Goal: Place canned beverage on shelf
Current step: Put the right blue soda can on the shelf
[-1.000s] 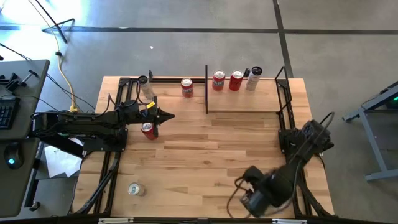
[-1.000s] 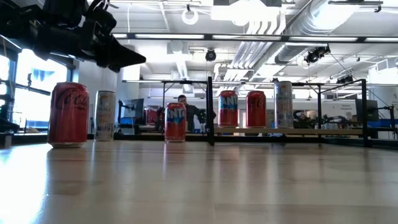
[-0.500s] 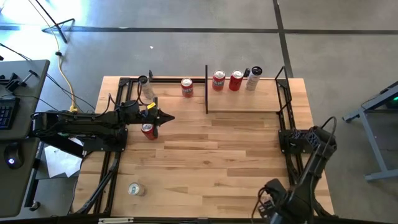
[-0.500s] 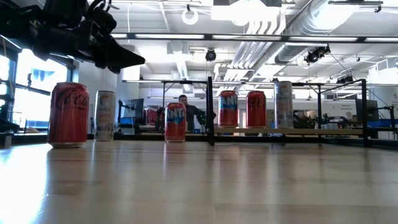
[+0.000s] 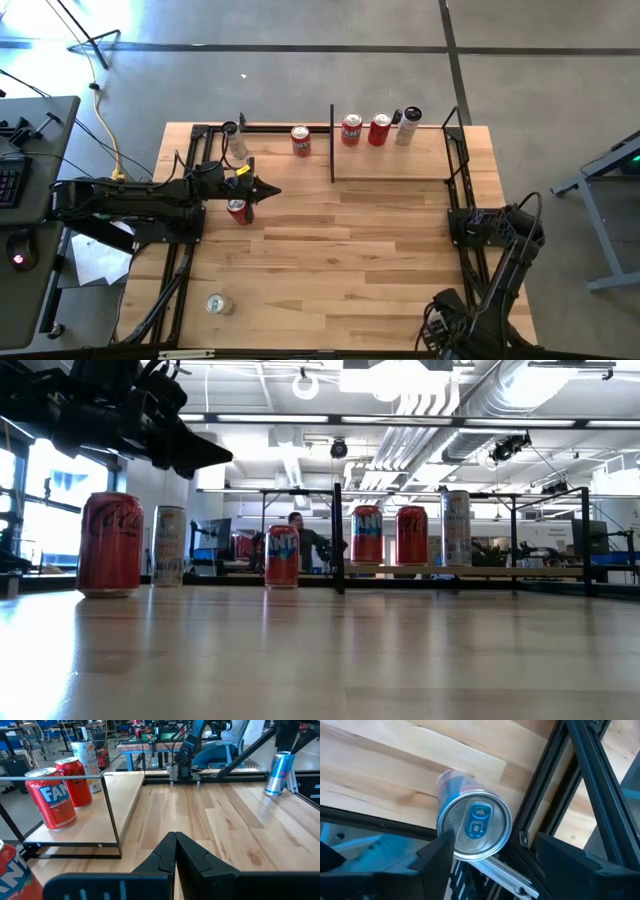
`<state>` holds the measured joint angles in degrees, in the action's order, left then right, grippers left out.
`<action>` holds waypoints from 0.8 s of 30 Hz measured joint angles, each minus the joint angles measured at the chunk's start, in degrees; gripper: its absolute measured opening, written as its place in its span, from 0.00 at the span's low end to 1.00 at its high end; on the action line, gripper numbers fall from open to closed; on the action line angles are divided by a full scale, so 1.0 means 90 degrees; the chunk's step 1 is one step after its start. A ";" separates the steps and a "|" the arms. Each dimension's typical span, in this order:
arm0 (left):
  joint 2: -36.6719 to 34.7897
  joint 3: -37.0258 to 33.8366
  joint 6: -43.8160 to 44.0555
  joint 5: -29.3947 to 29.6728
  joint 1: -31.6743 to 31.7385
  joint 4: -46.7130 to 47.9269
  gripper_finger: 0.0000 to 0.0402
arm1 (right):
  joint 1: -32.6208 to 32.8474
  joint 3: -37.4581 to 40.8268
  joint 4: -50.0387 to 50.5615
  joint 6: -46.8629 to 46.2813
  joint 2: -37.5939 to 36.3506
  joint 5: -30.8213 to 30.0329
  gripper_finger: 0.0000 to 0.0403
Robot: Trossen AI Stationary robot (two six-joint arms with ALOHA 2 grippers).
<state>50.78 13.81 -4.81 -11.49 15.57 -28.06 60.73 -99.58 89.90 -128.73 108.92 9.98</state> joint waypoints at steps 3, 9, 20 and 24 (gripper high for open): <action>0.0001 0.0002 0.0012 0.0000 0.0000 -0.0003 0.00 | 0.0002 0.0037 0.0004 0.0000 -0.0031 -0.0320 0.66; -0.0001 0.0004 0.0026 0.0001 0.0000 -0.0004 0.00 | 0.0002 0.0035 -0.0228 0.0117 -0.0036 -0.0558 0.66; 0.0001 0.0004 0.0021 0.0003 0.0000 -0.0004 0.00 | 0.0002 0.0039 -0.0138 0.0180 -0.0073 -0.0585 0.66; 0.0001 0.0004 0.0023 0.0002 0.0000 -0.0004 0.00 | 0.0002 0.0042 -0.0096 0.0187 -0.0245 -0.0588 0.66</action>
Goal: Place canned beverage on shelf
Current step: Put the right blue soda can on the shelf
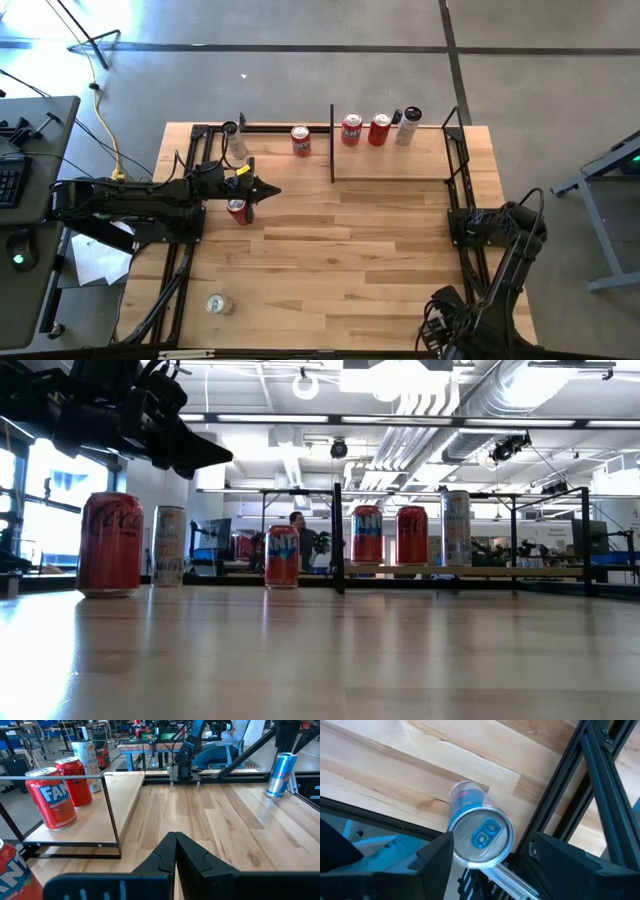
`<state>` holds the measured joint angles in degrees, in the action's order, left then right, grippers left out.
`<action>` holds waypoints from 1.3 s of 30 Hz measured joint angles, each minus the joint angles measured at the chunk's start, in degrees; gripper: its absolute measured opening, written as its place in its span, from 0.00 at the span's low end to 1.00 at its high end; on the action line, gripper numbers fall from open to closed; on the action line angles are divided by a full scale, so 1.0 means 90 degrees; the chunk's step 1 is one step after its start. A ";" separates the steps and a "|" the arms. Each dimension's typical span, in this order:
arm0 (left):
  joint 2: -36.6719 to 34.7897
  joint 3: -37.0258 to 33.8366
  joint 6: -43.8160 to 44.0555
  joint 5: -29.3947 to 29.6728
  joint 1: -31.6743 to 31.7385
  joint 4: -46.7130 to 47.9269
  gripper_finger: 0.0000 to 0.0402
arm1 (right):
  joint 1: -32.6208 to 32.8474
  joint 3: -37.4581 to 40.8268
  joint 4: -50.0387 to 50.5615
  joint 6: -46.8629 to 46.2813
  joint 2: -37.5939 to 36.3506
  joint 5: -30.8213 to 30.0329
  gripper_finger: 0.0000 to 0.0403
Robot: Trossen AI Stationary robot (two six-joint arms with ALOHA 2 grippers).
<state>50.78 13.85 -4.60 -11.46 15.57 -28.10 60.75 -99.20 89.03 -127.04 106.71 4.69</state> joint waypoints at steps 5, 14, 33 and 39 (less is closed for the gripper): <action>0.0000 0.0000 0.0003 0.0002 0.0000 0.0002 0.00 | 0.0000 0.0000 -0.0163 -0.0053 -0.0110 -0.0181 0.66; 0.0000 0.0000 0.0004 0.0003 0.0000 0.0179 0.00 | 0.0000 0.0000 -0.0394 -0.0184 -0.0030 -0.0402 0.66; 0.0000 0.0000 -0.0002 0.0005 0.0002 0.0227 0.00 | 0.0002 0.0522 -0.0810 -0.0164 0.0011 0.0027 0.66; 0.0000 0.0000 -0.0007 0.0006 0.0001 0.0184 0.00 | 0.0002 0.0727 -0.1130 -0.0092 0.0022 0.0029 0.66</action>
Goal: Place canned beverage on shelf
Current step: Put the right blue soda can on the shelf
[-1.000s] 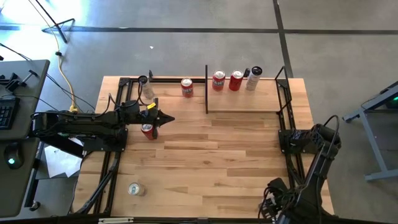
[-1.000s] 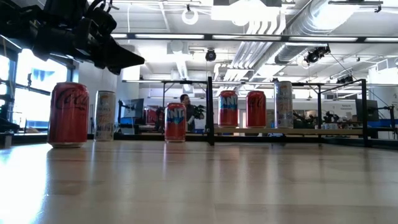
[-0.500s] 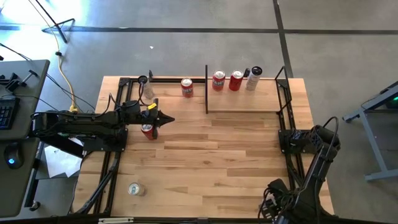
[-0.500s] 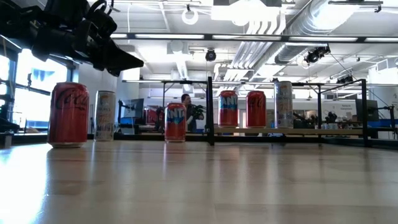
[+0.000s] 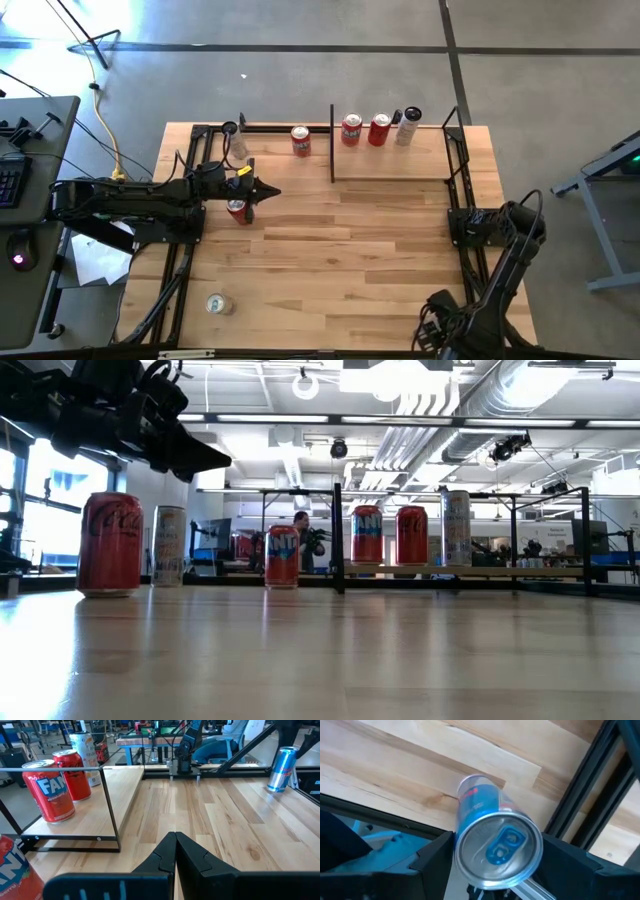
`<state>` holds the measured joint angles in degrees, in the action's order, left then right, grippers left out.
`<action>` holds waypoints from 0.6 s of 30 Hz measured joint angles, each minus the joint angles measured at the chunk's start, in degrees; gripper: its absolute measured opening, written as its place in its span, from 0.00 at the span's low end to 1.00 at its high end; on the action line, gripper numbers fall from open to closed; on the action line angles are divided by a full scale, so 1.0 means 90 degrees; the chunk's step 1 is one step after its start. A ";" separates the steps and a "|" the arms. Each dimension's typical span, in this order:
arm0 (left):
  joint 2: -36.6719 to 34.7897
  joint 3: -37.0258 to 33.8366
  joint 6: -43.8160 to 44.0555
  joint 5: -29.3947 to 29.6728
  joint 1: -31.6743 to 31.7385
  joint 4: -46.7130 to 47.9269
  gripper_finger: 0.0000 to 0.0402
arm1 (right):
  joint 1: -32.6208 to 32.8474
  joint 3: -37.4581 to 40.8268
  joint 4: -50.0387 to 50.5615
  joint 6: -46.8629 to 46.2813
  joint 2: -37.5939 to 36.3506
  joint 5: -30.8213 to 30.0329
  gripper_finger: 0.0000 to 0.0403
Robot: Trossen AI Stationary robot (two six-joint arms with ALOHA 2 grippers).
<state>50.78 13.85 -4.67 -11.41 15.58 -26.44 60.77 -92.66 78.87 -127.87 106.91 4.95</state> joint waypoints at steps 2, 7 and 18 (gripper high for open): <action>0.0000 0.0000 -0.0002 -0.0001 0.0001 -0.0004 0.00 | -0.0004 0.0088 -0.0098 0.0035 0.0000 0.0005 0.65; 0.0000 0.0000 -0.0002 0.0001 0.0001 -0.0016 0.00 | -0.0106 0.0306 -0.0388 0.0450 -0.0039 0.0080 0.61; 0.0000 0.0000 0.0136 0.0001 0.0001 -0.0062 0.00 | -0.1133 -0.0228 0.0803 0.3021 -0.0381 -0.0590 0.56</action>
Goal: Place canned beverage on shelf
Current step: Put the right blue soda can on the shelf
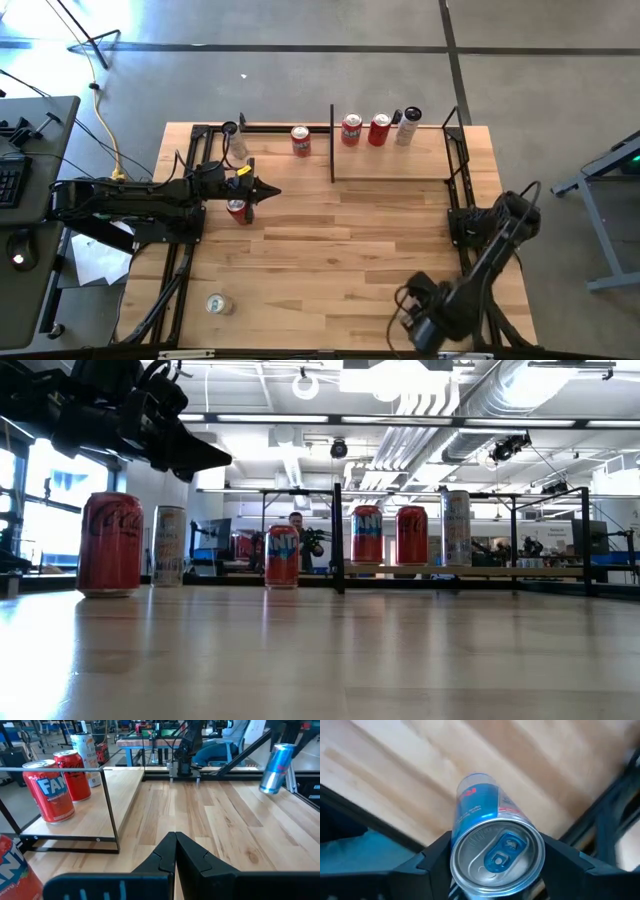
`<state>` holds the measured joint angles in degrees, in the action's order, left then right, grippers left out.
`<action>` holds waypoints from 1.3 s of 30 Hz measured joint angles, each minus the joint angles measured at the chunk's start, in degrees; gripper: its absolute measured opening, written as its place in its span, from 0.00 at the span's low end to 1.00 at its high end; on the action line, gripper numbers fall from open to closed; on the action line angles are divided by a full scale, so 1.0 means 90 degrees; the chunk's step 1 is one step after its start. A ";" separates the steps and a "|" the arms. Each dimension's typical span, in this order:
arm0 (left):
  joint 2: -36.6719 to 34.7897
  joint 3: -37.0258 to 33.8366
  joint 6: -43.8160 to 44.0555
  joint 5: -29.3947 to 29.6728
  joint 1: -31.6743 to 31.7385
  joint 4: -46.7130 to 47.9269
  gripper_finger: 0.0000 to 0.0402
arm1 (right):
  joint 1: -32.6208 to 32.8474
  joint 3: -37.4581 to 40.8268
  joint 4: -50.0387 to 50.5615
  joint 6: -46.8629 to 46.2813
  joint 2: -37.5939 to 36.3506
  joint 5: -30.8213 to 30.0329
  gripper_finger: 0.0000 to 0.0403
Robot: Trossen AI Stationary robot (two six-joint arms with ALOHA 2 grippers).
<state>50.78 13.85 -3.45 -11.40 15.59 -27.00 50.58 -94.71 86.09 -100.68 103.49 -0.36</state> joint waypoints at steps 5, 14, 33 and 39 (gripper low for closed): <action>0.0000 0.0000 -0.0014 0.0000 0.0008 -0.0184 0.00 | -0.0914 0.0006 0.0463 0.1822 -0.0591 -0.0447 0.56; -0.0002 0.0000 -0.0019 0.0002 0.0015 -0.0508 0.00 | -0.3404 0.0004 0.0448 0.5809 -0.1735 -0.1323 0.56; -0.0014 -0.0888 0.0781 0.0025 0.0586 -0.2197 0.00 | -0.7674 0.0006 0.0438 1.1258 -0.2230 -0.0962 0.56; -0.0012 -0.0907 0.0799 -0.0010 0.0776 -0.2191 0.00 | -0.8177 0.0108 0.0399 1.1773 -0.2265 -0.0852 0.56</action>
<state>50.68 5.69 3.74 -11.49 22.58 -46.72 -23.01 -93.74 89.68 5.27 83.11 -8.03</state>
